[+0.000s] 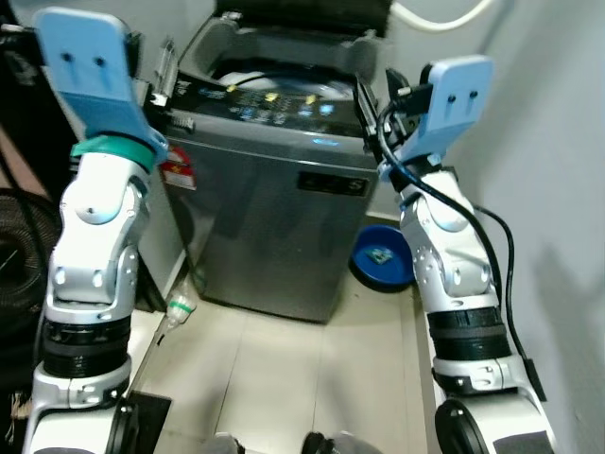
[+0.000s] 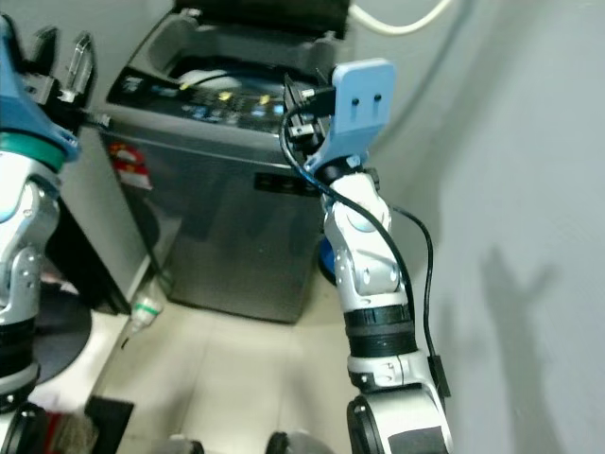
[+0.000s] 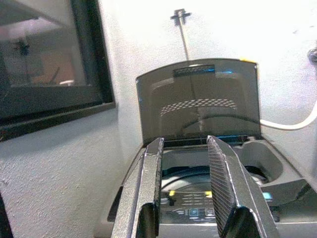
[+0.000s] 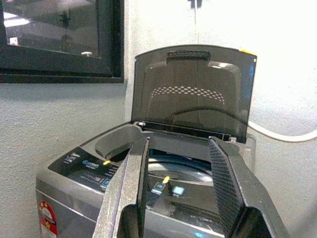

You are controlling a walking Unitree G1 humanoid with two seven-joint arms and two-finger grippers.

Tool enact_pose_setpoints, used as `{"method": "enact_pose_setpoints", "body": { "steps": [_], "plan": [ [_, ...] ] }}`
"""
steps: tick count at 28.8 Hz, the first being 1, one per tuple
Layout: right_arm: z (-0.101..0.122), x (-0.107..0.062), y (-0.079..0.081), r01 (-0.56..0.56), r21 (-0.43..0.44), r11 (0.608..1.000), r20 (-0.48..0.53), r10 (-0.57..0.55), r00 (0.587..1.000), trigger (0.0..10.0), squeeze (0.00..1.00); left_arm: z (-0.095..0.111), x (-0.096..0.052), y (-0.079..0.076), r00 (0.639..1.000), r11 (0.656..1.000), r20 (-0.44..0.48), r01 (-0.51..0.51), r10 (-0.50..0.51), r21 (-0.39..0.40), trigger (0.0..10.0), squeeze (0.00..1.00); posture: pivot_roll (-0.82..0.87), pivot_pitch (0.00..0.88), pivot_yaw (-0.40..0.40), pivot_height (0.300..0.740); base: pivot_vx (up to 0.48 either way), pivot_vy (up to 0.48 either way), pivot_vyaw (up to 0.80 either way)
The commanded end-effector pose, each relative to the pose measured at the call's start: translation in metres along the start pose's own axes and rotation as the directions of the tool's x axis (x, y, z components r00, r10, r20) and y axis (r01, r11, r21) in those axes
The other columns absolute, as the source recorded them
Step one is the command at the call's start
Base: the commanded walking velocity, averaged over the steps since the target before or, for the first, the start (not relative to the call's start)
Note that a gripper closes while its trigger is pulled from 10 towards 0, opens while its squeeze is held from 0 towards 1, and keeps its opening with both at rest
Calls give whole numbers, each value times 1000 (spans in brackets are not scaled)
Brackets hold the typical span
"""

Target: Clothes washing

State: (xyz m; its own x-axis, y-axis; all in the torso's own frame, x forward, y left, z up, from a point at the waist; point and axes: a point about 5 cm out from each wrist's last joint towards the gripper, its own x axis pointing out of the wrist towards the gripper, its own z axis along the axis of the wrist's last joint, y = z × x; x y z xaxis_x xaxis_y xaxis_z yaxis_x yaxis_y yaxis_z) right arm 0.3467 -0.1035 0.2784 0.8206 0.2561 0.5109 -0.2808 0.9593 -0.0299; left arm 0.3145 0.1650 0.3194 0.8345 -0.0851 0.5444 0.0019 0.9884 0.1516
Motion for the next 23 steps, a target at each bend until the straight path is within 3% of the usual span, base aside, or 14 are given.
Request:
{"method": "enact_pose_setpoints", "body": {
  "steps": [1,23],
  "plan": [
    [-4,0,5,-20,-4,1000,-19,20,1000,10000,0,-3,-3,4,1000,1000,-14,-15,15,13,10000,0,53,30,0,740,0,0,800],
    [-6,-1,7,-35,5,999,-29,35,999,10000,0,-5,-3,0,1000,1000,-21,-5,5,7,10000,0,55,38,1,740,0,0,800]
  ]
}}
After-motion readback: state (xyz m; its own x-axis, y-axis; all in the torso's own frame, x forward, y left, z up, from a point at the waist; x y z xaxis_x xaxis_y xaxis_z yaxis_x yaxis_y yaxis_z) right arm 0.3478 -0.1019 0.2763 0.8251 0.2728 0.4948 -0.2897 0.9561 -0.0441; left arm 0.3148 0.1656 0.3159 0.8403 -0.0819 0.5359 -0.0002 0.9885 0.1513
